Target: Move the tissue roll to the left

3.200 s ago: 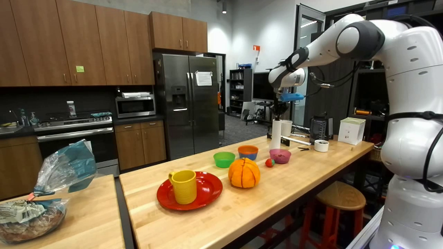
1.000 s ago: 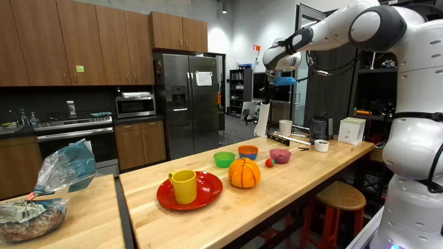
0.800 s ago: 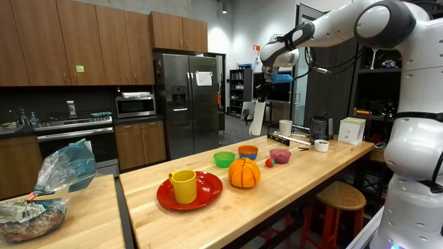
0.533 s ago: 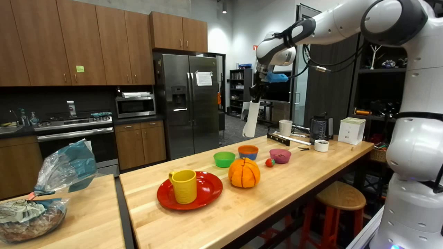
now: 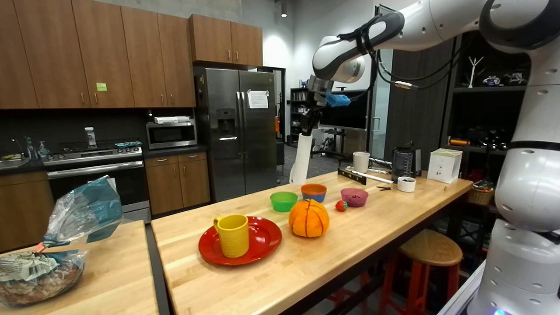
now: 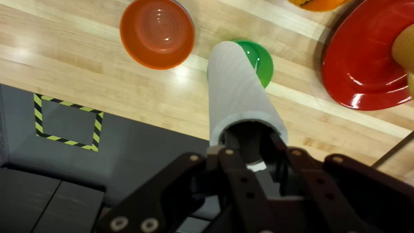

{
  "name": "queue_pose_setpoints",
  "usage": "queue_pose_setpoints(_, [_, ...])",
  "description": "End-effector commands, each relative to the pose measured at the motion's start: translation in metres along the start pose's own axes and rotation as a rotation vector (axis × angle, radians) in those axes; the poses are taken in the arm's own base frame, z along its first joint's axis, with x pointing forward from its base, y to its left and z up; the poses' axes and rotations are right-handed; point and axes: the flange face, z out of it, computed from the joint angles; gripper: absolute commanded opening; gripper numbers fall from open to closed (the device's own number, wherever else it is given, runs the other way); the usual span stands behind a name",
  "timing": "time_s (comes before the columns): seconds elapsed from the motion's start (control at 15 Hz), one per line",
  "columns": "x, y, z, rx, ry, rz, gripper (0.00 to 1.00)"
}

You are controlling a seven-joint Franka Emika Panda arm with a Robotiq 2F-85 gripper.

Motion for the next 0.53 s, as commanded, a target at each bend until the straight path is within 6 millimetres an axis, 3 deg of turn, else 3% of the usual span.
queue_pose_setpoints(0.0, [-0.005, -0.046, -0.001, 0.033, -0.010, -0.107, 0.53])
queue_pose_setpoints(0.27, [-0.001, -0.096, 0.014, 0.051, -0.035, -0.190, 0.53])
queue_pose_setpoints(0.47, [0.001, -0.122, 0.032, 0.038, -0.063, -0.251, 0.53])
